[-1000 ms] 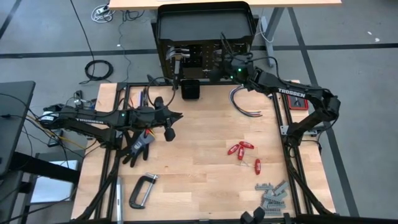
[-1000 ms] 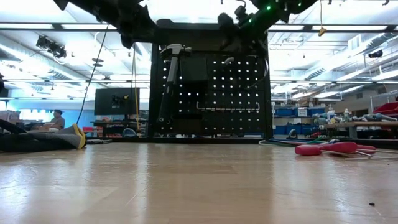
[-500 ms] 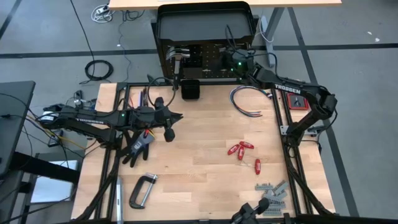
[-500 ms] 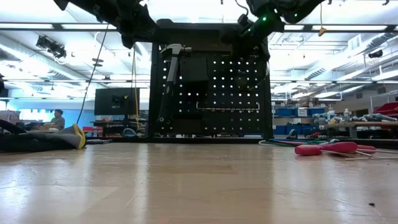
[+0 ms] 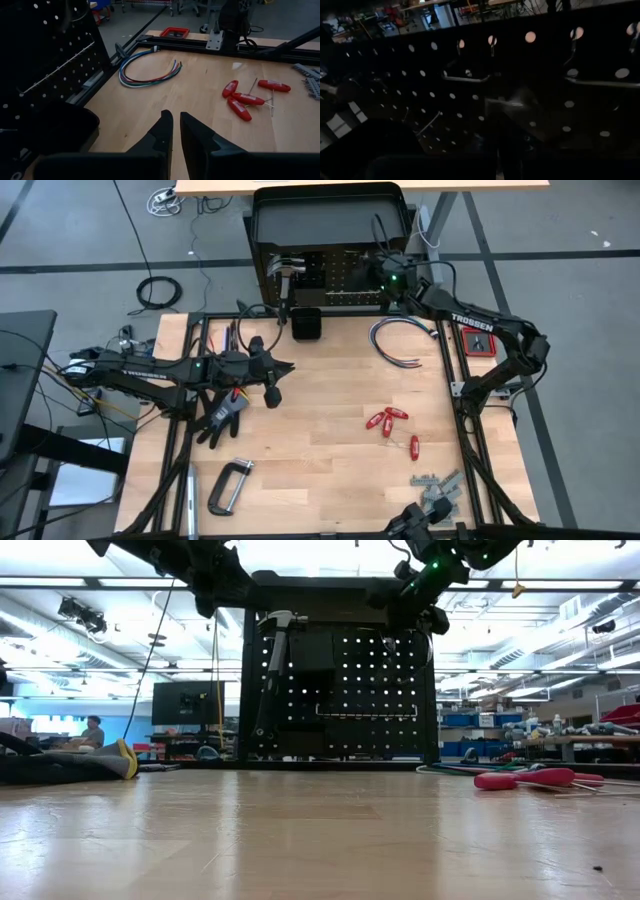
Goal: Hang tools onto peg board
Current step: Hang the safety goggles on the peg board
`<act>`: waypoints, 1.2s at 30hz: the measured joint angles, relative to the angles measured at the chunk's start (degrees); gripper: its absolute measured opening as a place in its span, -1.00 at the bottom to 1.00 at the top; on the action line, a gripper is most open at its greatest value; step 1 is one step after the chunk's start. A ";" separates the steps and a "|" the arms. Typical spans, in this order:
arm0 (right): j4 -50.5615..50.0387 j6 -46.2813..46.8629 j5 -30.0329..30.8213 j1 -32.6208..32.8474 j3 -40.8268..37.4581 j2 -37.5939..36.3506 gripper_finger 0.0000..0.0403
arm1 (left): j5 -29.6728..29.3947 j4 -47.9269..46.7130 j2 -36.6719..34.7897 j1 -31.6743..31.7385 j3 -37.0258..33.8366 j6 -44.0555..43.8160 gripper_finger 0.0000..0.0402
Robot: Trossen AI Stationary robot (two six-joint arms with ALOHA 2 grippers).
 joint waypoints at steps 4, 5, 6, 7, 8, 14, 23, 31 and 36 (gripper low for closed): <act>-0.39 -0.09 -1.22 0.27 -0.04 -1.50 -0.90 | -0.01 0.02 0.01 0.00 0.00 0.07 -0.80; -0.85 -0.45 -1.60 0.51 -0.04 -2.01 -0.92 | -0.02 0.00 0.01 0.00 0.00 0.03 -0.80; -1.37 -1.38 -2.24 0.76 -0.04 -2.48 -0.94 | -0.02 0.01 0.01 0.00 0.00 -0.16 -0.80; -1.81 -2.58 -2.82 1.14 -0.04 -2.93 -0.95 | -0.02 0.00 0.01 0.00 0.00 -0.49 -0.80; -2.56 -3.70 -3.08 1.62 -0.04 -3.49 -0.96 | -0.02 0.02 0.01 0.00 0.00 -0.64 -0.80; -14.61 -5.49 0.94 5.24 -0.04 -8.52 -0.93 | -0.02 -0.03 0.01 0.00 0.00 0.11 -0.80; -38.31 1.10 13.89 21.43 -1.96 -14.73 -0.95 | 0.61 1.62 0.01 0.00 0.00 0.23 -0.80; -39.98 24.94 23.15 36.76 -17.33 -14.85 -0.91 | 1.83 3.15 0.01 -0.15 0.00 0.12 -0.80; -26.12 34.23 24.15 41.46 -28.50 -14.73 -0.83 | 4.23 5.87 0.01 -2.42 0.00 -0.04 -0.80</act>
